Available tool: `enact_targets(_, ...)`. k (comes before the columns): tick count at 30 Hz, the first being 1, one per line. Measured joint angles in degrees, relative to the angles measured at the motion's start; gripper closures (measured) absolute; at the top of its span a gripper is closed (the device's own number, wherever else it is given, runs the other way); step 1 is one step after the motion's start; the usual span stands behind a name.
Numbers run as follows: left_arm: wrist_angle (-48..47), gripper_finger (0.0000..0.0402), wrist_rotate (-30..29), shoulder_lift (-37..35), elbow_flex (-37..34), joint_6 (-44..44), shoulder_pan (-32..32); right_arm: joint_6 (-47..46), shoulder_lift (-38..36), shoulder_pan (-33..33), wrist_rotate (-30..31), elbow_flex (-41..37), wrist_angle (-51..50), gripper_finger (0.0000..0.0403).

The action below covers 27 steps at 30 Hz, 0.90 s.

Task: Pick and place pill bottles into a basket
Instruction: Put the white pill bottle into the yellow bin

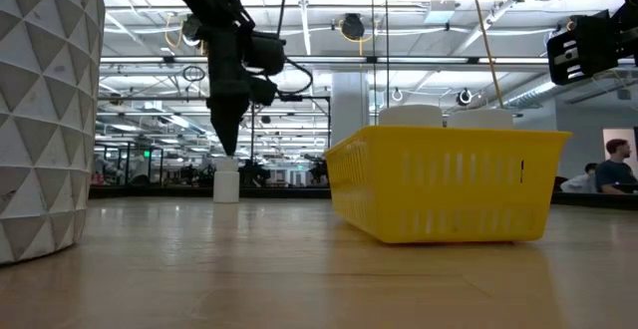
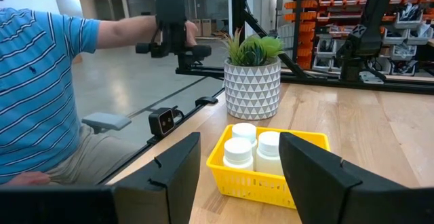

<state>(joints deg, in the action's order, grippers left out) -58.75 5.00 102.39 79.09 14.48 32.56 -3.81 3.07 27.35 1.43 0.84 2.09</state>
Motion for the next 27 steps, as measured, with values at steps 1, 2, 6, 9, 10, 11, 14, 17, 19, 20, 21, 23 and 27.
enact_targets(1, -0.06, 0.0158, 0.04, 0.72, 0.00, 0.00, 0.00, 0.00, 0.00, 0.02, 0.00, 0.00, 0.00, 0.0209)
enact_targets(2, -0.27, 0.0158, 0.04, 1.29, 0.00, 0.00, 0.00, 0.00, 0.00, 0.00, -0.02, 0.00, 0.00, 0.0209)
enact_targets(6, -0.96, 0.0158, 0.12, 3.04, -0.02, -0.06, 0.04, 0.00, 0.00, 0.02, 0.00, 0.00, 0.00, 0.0209)
enact_targets(9, -1.23, 0.0158, 0.08, 3.63, -0.02, 0.00, 0.04, 0.00, 0.02, 0.02, -0.01, 0.00, 0.00, 0.0209)
enact_targets(10, -1.09, 0.0158, 0.08, 3.63, -0.02, 0.00, 0.03, 0.00, 0.00, 0.02, 0.00, 0.00, 0.00, 0.0209)
enact_targets(11, -0.95, 0.0158, 0.03, 3.63, -0.02, 0.00, 0.05, 0.00, 0.00, 0.02, 0.00, -0.01, 0.00, 0.0209)
enact_targets(14, -0.93, 0.0158, -0.02, 3.63, -0.02, 0.00, 0.20, 0.00, 0.02, 0.02, -0.02, 0.00, 0.00, 0.0209)
enact_targets(17, -0.73, 0.0158, -0.03, 3.60, -0.02, 0.01, 0.26, 0.00, 0.01, 0.02, -0.01, 0.00, 0.00, 0.0209)
enact_targets(19, -0.40, 0.0158, -0.03, 3.60, -0.02, 0.00, 0.26, 0.00, 0.01, 0.02, -0.01, -0.01, 0.00, 0.0209)
enact_targets(20, -0.02, 0.0158, 0.00, 3.60, -0.02, 0.00, 0.24, 0.00, 0.02, 0.02, -0.01, 0.00, 0.00, 0.0209)
enact_targets(21, 0.34, 0.0158, 0.02, 3.60, -0.02, -0.02, 0.24, 0.00, 0.01, 0.01, -0.01, -0.02, 0.00, 0.0209)
enact_targets(23, 0.64, 0.0158, 0.02, 3.60, -0.02, -0.03, 0.22, 0.00, 0.00, 0.02, -0.02, 0.00, 0.00, 0.0209)
enact_targets(27, 1.53, 0.0158, 0.11, 3.52, -0.82, 0.02, 0.21, 0.00, 0.00, 0.02, -0.02, 0.00, 0.00, 0.0209)
